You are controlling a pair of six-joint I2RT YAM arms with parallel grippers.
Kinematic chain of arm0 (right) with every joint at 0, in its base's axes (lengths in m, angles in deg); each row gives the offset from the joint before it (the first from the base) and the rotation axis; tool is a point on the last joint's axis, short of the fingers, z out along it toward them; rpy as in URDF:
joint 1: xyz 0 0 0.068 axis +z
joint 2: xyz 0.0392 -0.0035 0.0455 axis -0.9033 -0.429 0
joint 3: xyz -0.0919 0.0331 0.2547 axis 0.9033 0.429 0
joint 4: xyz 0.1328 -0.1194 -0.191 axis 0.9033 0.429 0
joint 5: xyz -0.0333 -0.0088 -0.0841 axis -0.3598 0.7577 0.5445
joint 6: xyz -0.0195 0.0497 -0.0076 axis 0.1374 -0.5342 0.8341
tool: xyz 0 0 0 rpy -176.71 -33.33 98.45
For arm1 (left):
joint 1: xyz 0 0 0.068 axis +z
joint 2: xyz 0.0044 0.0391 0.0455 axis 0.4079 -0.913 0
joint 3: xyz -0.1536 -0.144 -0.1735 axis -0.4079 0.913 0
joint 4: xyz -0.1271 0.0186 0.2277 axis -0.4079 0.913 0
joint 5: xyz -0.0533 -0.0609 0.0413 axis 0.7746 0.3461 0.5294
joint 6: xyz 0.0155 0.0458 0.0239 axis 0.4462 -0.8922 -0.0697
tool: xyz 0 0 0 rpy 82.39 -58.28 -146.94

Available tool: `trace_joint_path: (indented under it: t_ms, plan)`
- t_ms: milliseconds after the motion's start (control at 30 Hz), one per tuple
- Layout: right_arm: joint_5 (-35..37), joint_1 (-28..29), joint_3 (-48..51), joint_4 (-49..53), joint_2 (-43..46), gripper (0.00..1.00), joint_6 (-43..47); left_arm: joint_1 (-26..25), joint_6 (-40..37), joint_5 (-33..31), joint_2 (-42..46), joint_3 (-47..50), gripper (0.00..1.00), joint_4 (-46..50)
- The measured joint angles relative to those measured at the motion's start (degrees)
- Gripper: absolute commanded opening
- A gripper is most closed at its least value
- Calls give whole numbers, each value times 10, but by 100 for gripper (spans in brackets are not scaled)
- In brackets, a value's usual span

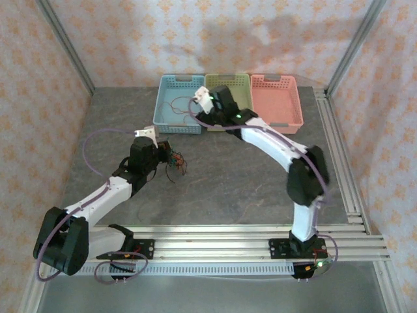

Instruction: Untangle the cables

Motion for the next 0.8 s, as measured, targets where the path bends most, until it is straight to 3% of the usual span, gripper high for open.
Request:
trace_joint_path:
  t_ms: [133,333,533,800]
  plan:
    - [-118,-35,198,-123,126,58,-56,-8,-23,61,-13,-17,0,-7]
    - [-224,-46,358,-229,143,52,-83,-26,-54,136,-78,-78,0,-25]
    - [-285,-44,419,-359,87,52,-88,-26,-76,191,-117,-87,0,-34]
    - [-328,-29,432,-473,20,59,-119,-33,-91,211,-121,-92,0,-34]
